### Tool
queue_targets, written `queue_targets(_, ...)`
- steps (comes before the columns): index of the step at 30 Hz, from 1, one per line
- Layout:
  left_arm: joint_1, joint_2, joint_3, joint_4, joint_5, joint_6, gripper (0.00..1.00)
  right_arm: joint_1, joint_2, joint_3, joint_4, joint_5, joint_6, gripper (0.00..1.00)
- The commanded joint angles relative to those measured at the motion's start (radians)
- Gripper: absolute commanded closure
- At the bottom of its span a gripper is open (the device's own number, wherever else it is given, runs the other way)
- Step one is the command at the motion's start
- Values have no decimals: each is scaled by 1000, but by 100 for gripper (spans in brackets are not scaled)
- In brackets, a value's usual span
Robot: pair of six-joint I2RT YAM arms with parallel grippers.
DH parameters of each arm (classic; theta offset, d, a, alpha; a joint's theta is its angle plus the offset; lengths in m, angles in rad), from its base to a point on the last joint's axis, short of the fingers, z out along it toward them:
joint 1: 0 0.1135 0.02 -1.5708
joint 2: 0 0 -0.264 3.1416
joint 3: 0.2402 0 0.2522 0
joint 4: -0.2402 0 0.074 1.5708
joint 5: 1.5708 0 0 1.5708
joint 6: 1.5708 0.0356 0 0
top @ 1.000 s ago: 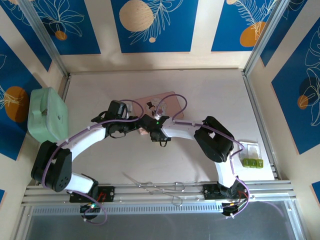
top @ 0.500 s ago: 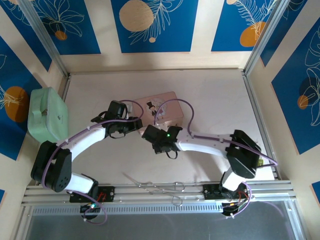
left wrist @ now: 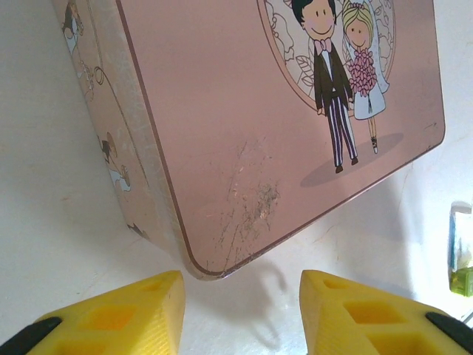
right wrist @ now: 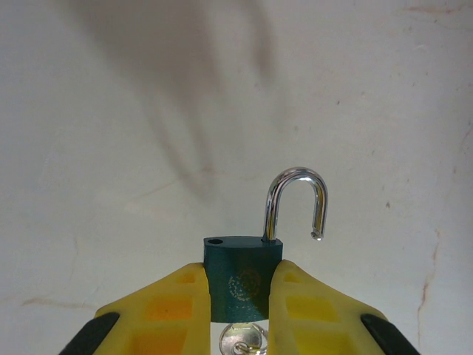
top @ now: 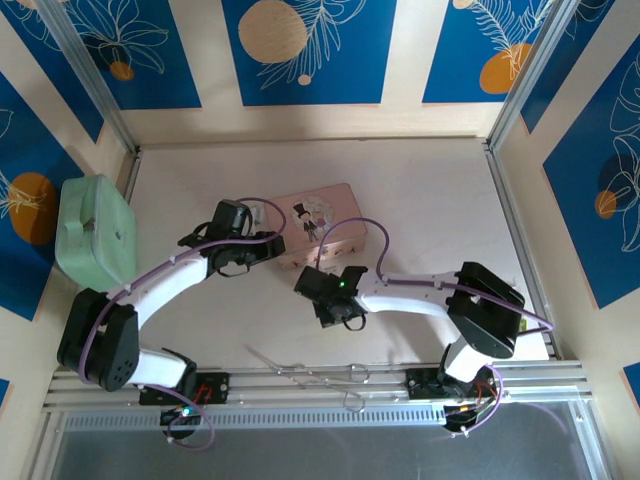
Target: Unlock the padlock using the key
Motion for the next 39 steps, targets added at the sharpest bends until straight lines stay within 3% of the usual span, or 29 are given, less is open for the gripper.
queue_targets(1, 14, -31, 25, -13, 19, 5, 55, -15, 18, 6, 48, -44, -5, 93)
queue_targets(12, 14, -21, 27, 1, 13, -8, 55, -14, 92, 67, 6, -39, -5, 87)
queue_targets(14, 14, -18, 32, -1, 14, -8, 54, -13, 91, 71, -4, -29, -3, 82)
queue_targets(19, 14, -7, 62, -23, 13, -4, 54, -10, 63, 88, -52, -4, -4, 57)
queue_targets(30, 30, -64, 153, -116, -23, 63, 45, -45, -235, 202, -213, 121, -59, 41)
queue_targets(36, 67, -158, 262, -202, -151, 176, 31, -140, -438, 217, -244, 270, -100, 30)
queue_targets(39, 71, -217, 262, -188, -317, 230, 23, -195, -501, 169, -219, 400, -151, 27)
